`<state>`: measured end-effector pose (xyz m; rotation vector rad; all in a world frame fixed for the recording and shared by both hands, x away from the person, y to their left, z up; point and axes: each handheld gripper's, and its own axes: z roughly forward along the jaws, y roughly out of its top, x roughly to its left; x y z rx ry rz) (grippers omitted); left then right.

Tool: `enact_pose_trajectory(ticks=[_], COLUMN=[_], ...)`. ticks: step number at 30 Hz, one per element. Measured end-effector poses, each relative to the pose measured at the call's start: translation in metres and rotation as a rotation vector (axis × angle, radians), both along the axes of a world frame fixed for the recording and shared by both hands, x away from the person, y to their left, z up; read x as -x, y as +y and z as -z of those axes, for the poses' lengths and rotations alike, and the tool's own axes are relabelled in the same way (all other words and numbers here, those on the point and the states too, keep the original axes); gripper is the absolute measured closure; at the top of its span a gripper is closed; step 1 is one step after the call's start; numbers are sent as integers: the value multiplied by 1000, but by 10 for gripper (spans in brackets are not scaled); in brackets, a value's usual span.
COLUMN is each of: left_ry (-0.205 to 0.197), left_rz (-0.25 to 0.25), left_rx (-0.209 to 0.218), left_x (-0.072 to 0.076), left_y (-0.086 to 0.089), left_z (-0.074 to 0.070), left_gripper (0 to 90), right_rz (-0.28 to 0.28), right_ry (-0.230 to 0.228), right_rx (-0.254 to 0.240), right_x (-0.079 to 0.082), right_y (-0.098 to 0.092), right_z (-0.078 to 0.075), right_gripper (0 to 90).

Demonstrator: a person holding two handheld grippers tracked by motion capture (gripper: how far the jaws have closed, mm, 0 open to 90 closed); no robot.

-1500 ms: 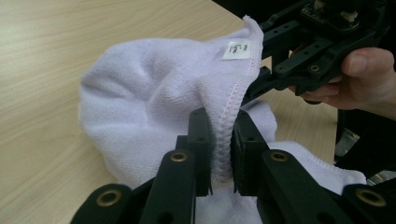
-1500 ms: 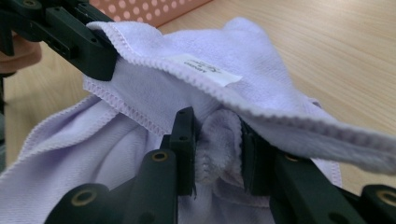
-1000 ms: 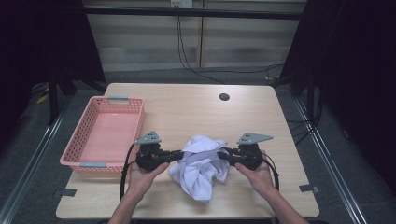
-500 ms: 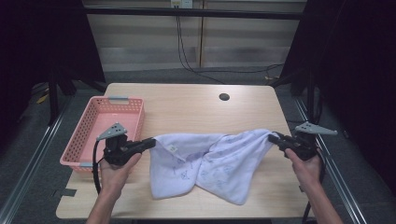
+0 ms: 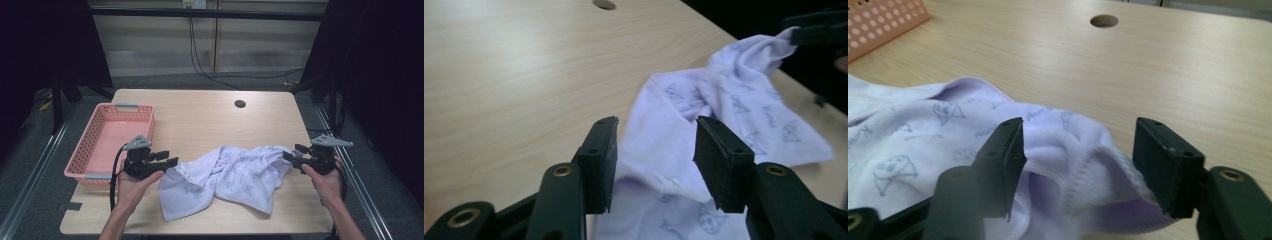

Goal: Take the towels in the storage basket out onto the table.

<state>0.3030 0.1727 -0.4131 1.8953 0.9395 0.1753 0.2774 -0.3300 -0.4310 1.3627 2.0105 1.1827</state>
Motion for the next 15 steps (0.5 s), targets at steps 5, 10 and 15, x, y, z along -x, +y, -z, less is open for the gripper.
enact_pose_trajectory(ticks=[5,10,15], left_ry=[43,95,127], left_rz=[99,206,331], left_rx=[-16,-69,-130], left_x=[-6,-5,-1], left_y=[-22,-54,-86], left_z=[14,38,65], left_gripper=[496,426,397], right_rz=[-87,-186,-285], right_ry=[11,68,156], right_rx=[-27,-40,9], right_x=[0,-7,-14], right_y=[24,54,93], right_z=[-1,12,38], right_gripper=[345,317,302])
